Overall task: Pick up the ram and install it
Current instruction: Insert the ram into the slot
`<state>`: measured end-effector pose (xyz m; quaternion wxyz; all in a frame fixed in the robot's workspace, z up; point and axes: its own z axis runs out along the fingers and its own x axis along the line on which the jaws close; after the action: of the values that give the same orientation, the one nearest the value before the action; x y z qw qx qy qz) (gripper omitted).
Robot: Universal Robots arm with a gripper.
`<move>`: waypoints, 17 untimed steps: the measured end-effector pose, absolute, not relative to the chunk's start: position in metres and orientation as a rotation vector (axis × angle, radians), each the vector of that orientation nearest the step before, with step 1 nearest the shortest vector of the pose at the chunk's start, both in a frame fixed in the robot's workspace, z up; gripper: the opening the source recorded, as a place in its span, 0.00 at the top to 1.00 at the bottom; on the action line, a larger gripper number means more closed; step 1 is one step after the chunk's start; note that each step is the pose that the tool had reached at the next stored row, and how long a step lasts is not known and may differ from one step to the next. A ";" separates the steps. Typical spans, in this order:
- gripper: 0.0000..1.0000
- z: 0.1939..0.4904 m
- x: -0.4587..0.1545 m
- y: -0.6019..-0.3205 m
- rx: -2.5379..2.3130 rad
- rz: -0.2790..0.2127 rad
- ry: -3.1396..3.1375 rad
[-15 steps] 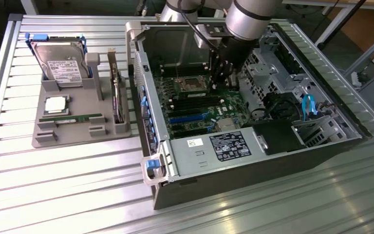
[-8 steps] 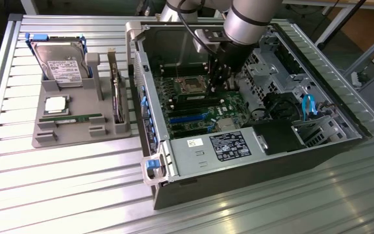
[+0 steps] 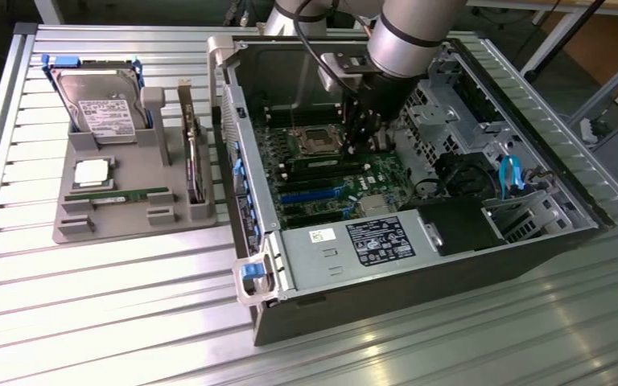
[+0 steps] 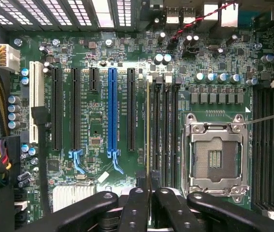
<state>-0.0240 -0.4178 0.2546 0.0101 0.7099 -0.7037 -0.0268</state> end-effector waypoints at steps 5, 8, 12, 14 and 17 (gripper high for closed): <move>0.89 0.248 -0.024 -0.418 2.216 -0.083 -2.197; 0.89 0.246 -0.024 -0.417 2.216 -0.083 -2.197; 0.89 0.244 -0.024 -0.415 2.216 -0.083 -2.197; 0.89 0.241 -0.024 -0.415 2.216 -0.083 -2.197; 0.89 0.240 -0.024 -0.415 2.216 -0.083 -2.197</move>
<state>-0.0240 -0.4150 0.2395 0.0101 0.7099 -0.7037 -0.0266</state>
